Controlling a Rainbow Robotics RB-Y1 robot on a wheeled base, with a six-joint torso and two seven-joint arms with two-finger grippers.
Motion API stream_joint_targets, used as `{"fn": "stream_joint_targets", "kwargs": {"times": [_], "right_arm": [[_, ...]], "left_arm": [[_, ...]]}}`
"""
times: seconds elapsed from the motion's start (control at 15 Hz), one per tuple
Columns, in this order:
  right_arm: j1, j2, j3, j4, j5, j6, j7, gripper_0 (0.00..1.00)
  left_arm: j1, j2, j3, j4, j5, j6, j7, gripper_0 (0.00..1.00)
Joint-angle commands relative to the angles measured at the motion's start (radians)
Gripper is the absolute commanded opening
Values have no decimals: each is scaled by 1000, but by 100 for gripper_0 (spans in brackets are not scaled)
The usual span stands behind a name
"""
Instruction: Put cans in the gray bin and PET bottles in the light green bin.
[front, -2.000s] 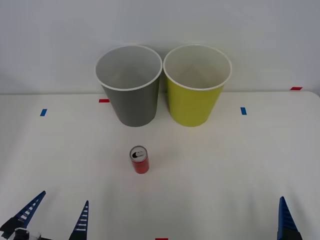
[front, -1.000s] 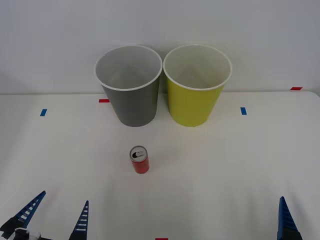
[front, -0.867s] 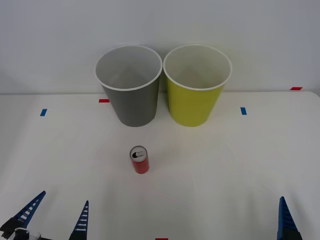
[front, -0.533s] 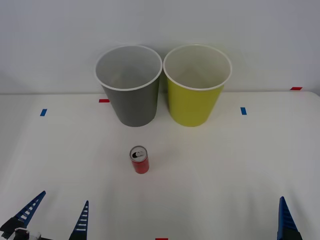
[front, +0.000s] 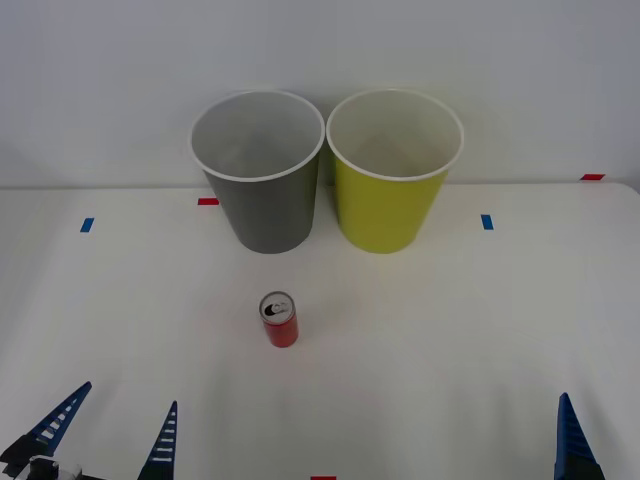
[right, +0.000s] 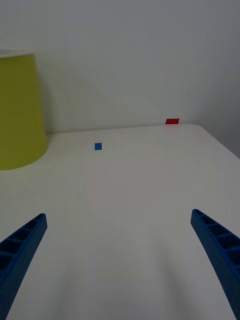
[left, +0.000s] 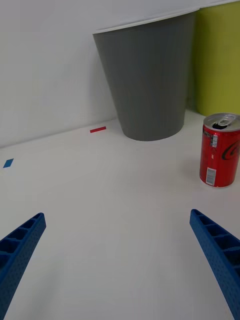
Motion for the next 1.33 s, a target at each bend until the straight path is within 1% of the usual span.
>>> {"fn": "stream_joint_targets", "kwargs": {"times": [0.07, 0.67, 0.73, 0.87, 0.93, 1.07, 1.2, 1.33], "right_arm": [[0, 0, 0, 0, 0, 0, 0, 100], [0, 0, 0, 0, 0, 0, 0, 100], [0, 0, 0, 0, 0, 0, 0, 100], [0, 0, 0, 0, 0, 0, 0, 100], [0, 0, 0, 0, 0, 0, 0, 100], [0, 0, 0, 0, 0, 0, 0, 100], [0, 0, 0, 0, 0, 0, 0, 100], [0, 0, 0, 0, 0, 0, 0, 100]], "left_arm": [[0, 0, 0, 0, 0, 0, 0, 100], [0, 0, 0, 0, 0, 0, 0, 100], [-5, -2, -17, 34, 0, 17, 2, 100], [-8, 11, -20, 54, 6, -23, 6, 100], [-9, 28, -21, 54, 15, -54, 12, 100], [-29, 74, -31, 54, 34, -64, 20, 100], [-92, 173, -67, 63, 52, -63, 32, 100], [-146, 242, -104, 86, 64, -63, 35, 100]]}}
